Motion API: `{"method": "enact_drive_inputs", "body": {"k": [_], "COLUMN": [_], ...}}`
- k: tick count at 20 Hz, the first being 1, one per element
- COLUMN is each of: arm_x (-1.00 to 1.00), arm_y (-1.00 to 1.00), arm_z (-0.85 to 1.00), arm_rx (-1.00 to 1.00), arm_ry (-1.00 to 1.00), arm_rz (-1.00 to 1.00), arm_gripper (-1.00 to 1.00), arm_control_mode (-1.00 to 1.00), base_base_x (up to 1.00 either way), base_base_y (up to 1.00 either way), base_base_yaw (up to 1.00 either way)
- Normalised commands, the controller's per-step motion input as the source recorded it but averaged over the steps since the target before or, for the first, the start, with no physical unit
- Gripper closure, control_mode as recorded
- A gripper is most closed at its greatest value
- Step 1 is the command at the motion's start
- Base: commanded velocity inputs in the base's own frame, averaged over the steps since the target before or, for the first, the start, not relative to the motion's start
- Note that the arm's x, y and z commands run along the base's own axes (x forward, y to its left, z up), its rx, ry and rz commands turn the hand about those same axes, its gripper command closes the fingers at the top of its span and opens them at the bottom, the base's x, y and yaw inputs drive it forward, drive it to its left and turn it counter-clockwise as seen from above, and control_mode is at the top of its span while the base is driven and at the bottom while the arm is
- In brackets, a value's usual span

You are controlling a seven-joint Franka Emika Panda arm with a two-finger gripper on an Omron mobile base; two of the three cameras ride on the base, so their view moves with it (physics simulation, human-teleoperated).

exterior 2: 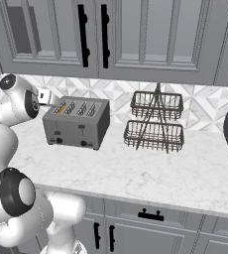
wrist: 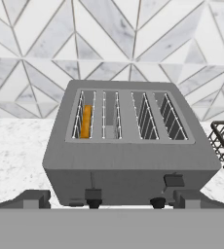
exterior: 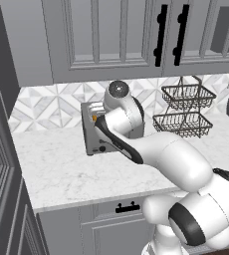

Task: Start the toaster. Once the lever pops up, take the bread to the plate on the dining counter.

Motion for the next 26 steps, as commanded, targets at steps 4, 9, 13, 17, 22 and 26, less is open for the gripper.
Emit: {"method": "enact_drive_inputs", "body": {"k": [4, 9, 13, 17, 22, 26], "arm_x": [0.0, 0.0, 0.0, 0.0, 0.0, 0.0], "arm_y": [0.0, 0.0, 0.0, 0.0, 0.0, 0.0], "arm_z": [0.0, 0.0, 0.0, 0.0, 0.0, 0.0], "arm_rx": [0.0, 0.0, 0.0, 0.0, 0.0, 0.0], "arm_ry": [0.0, 0.0, 0.0, 0.0, 0.0, 0.0], "arm_rz": [0.0, 0.0, 0.0, 0.0, 0.0, 0.0], "arm_gripper": [-1.0, -1.0, -1.0, -1.0, -1.0, -1.0], "arm_control_mode": [-1.0, -1.0, -1.0, -1.0, -1.0, -1.0], "base_base_x": [0.0, 0.0, 0.0, 0.0, 0.0, 0.0], "base_base_y": [0.0, 0.0, 0.0, 0.0, 0.0, 0.0], "base_base_yaw": [0.0, 0.0, 0.0, 0.0, 0.0, 0.0]}}
